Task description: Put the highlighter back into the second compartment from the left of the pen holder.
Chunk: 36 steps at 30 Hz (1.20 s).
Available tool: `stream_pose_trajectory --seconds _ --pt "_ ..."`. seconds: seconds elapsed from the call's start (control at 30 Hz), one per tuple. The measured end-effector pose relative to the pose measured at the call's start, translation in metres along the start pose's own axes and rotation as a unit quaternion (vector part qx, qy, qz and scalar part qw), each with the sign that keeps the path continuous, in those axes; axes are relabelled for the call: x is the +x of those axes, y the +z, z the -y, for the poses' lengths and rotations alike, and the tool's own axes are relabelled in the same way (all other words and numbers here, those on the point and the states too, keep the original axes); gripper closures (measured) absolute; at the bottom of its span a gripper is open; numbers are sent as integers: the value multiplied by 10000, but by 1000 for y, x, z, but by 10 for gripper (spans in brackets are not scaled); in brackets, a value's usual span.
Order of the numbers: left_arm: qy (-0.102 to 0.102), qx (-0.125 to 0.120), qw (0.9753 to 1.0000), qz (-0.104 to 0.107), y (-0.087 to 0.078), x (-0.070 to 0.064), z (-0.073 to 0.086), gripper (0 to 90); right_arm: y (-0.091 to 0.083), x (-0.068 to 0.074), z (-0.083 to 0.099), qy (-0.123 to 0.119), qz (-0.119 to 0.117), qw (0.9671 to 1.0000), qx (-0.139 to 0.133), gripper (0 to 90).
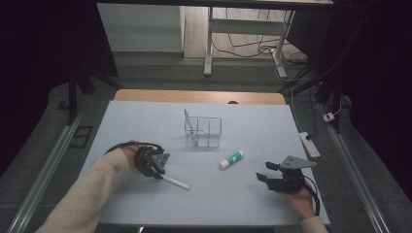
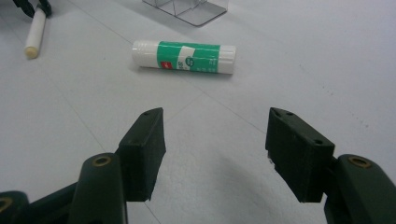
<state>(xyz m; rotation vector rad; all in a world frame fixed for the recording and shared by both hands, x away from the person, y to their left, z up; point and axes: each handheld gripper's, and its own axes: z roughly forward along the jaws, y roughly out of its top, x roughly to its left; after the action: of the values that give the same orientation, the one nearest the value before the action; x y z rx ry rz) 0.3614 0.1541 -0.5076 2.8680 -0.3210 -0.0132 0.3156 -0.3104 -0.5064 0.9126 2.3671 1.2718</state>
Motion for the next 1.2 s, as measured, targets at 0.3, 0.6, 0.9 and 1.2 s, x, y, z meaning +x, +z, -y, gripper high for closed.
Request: stream_pose_trajectory --seconds 0.3,0.6,0.9,1.2 --pt "-25 -77 10000 -33 0 -2 2 786 0 0 0 3 10 10000 -15 376" --pt "-404 -325 9986 -114 -2 -9 9 788 -1 0 0 12 31 10000 -32 377" --pt "-951 -988 9897 -405 -14 -20 22 787 0 0 -1 22 32 10000 -41 377" --pt "-1547 -1436 9752 -671 -22 -30 24 787 0 0 -1 23 50 10000 -49 377"
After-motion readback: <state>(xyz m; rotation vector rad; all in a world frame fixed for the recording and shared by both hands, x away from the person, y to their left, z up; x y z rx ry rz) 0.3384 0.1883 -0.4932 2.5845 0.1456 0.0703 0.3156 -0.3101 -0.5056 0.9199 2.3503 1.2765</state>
